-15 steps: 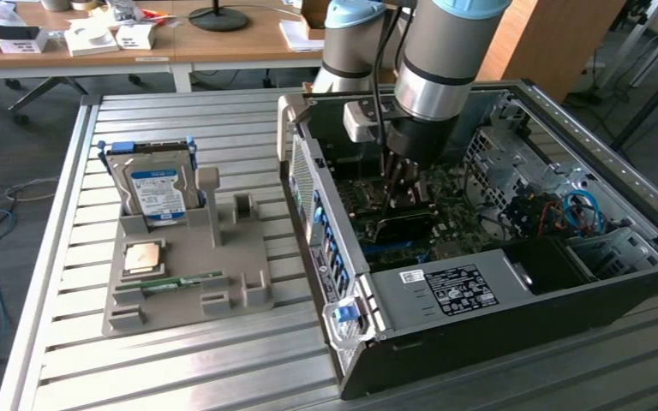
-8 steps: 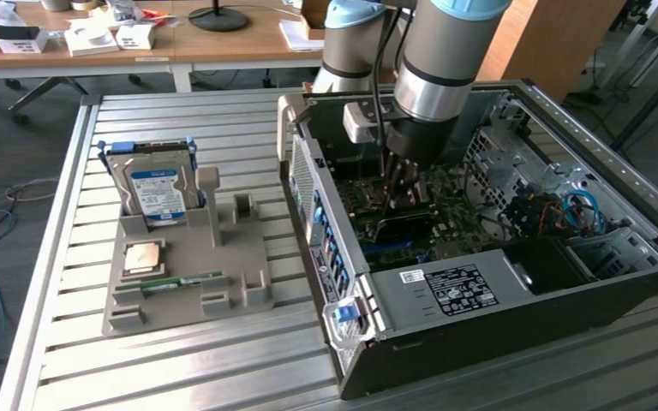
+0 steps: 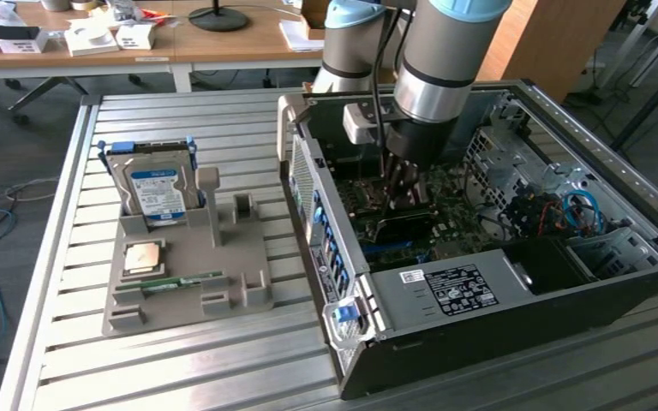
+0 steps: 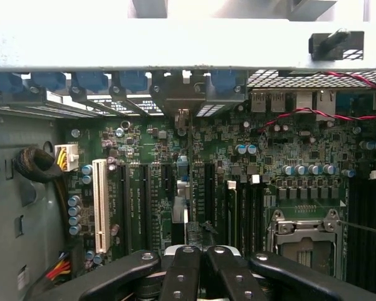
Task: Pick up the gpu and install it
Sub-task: 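Press down on the gpu until it lock into place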
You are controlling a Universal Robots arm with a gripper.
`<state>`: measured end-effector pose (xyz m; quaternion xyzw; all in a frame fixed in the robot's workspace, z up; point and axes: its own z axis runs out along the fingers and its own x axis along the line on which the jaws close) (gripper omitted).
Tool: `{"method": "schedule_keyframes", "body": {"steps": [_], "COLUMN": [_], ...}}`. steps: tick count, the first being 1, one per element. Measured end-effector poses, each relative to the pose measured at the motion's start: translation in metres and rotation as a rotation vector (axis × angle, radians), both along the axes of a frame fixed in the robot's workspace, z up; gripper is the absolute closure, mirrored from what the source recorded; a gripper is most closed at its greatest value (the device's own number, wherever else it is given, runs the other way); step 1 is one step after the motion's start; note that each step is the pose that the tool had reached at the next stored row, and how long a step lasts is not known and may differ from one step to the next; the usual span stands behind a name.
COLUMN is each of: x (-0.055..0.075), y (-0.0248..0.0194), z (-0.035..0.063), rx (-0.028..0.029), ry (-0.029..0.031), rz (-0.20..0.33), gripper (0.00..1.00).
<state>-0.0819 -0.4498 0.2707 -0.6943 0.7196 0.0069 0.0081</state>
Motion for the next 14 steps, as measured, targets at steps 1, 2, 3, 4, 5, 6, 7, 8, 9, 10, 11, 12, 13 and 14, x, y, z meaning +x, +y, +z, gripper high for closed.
{"method": "schedule_keyframes", "body": {"steps": [1, 2, 3, 4, 5, 6, 7, 8, 9, 10, 11, 12, 13, 14], "x": [0.0, 0.0, 0.0, 0.0, 0.0, 0.0, 0.0, 0.0, 0.0, 0.0, -0.0001, 0.0, 0.0, 0.0], "y": [-0.0001, -0.0001, -0.0001, -0.0001, -0.0001, 0.0, 0.0, 0.0, -0.0001, -0.0001, -0.0001, -0.0001, 0.0, 0.0], "z": [-0.0003, -0.0004, -0.0004, -0.0004, -0.0004, -0.0008, -0.0014, -0.0017, -0.0017, -0.0016, -0.0017, -0.0017, -0.002, -0.0024], "rx": [-0.0004, -0.0006, -0.0006, -0.0006, -0.0006, -0.0003, 0.0001, -0.0002, -0.0005, -0.0006, -0.0006, -0.0005, -0.0003, -0.0002], "ry": [0.0002, 0.0004, 0.0003, 0.0003, 0.0003, 0.0001, 0.0, 0.0001, 0.0003, 0.0003, 0.0004, 0.0003, 0.0002, 0.0001], "rz": [0.0, 0.0, 0.0, 0.0, 0.0, 0.0, 0.0, 0.0, 0.0, 0.0, 0.0, 0.0, 0.0, 0.0], "gripper": [0.89, 0.89, 0.89, 0.89, 0.89, 0.89, 0.89, 0.89, 0.89, 0.89, 0.89, 0.89, 0.89, 0.89]}}
